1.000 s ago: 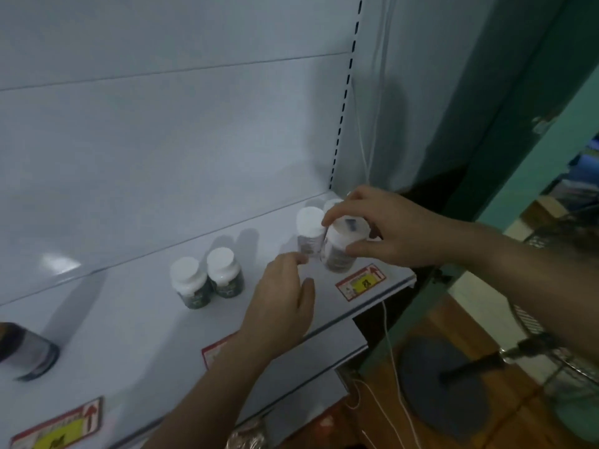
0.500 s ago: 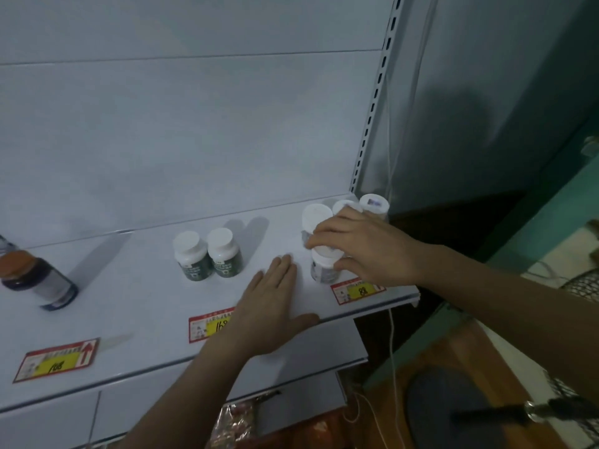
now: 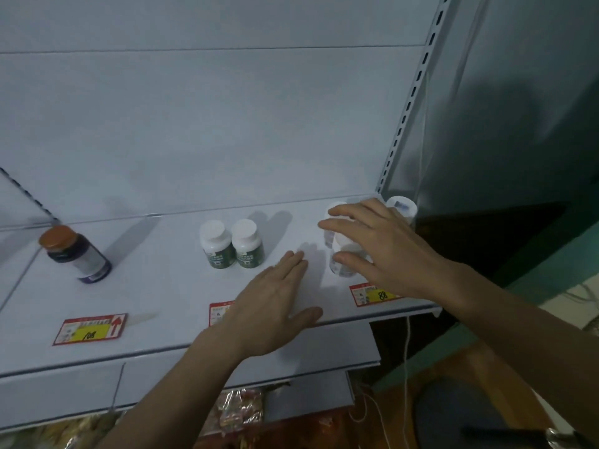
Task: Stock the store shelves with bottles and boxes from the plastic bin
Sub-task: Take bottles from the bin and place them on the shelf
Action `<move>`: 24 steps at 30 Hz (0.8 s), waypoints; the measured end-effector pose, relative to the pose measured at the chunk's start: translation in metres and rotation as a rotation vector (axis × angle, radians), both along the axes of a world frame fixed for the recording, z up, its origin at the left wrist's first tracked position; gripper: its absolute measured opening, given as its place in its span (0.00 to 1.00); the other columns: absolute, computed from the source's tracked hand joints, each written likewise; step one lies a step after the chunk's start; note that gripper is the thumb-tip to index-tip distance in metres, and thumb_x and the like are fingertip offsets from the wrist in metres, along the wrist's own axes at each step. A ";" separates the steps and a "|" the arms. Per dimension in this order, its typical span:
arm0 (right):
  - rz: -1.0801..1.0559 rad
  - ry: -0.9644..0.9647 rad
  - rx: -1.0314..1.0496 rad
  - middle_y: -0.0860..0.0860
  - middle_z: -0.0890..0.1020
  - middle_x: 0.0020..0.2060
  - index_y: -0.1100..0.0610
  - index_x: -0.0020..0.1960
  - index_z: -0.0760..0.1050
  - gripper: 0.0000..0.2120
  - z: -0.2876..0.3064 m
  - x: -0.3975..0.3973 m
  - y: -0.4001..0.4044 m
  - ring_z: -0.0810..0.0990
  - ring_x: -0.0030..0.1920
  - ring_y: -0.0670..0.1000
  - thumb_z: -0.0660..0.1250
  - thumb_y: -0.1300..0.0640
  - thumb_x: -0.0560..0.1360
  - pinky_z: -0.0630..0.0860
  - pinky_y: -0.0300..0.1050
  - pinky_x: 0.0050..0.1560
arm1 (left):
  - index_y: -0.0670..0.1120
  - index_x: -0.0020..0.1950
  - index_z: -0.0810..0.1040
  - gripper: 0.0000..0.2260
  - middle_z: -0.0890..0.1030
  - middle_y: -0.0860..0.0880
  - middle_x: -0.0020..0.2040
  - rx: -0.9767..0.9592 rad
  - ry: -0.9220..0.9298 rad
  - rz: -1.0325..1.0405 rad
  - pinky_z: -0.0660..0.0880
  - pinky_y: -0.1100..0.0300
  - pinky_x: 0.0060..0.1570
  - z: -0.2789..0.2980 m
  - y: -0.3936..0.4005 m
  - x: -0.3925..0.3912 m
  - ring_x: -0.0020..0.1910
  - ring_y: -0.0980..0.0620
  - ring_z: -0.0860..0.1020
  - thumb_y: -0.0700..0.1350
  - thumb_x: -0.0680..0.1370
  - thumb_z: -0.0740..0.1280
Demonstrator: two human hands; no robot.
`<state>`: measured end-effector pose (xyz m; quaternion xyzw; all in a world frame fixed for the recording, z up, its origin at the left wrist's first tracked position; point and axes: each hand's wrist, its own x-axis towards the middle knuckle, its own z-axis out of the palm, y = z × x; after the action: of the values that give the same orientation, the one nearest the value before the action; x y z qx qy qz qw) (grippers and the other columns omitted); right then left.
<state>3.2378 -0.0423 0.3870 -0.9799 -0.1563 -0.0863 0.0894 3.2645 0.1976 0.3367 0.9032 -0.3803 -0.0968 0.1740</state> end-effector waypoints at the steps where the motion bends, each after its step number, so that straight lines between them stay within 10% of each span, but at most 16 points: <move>1: 0.005 -0.003 0.006 0.44 0.69 0.73 0.45 0.75 0.68 0.24 0.002 0.003 0.007 0.65 0.71 0.49 0.62 0.42 0.80 0.65 0.53 0.68 | 0.48 0.83 0.52 0.36 0.50 0.53 0.82 -0.044 -0.036 0.017 0.53 0.57 0.79 0.011 0.009 -0.003 0.81 0.55 0.50 0.64 0.81 0.59; 13: 0.244 0.058 0.000 0.45 0.57 0.80 0.49 0.81 0.53 0.31 0.047 0.075 0.225 0.50 0.80 0.49 0.55 0.39 0.82 0.55 0.52 0.78 | 0.49 0.80 0.60 0.37 0.62 0.49 0.80 0.103 -0.312 0.469 0.68 0.50 0.71 0.097 0.270 0.008 0.76 0.49 0.66 0.68 0.77 0.50; 24: 0.649 0.010 -0.030 0.48 0.57 0.80 0.53 0.81 0.53 0.34 0.079 0.080 0.567 0.52 0.79 0.51 0.56 0.38 0.81 0.59 0.54 0.77 | 0.51 0.83 0.51 0.35 0.51 0.54 0.82 0.221 -0.295 0.881 0.55 0.55 0.76 0.125 0.580 -0.073 0.80 0.55 0.52 0.64 0.81 0.57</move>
<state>3.3181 0.5252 0.4658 -0.8806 -0.4612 -0.0459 0.0985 3.1913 0.7775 0.4612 0.9956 0.0308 0.0755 0.0454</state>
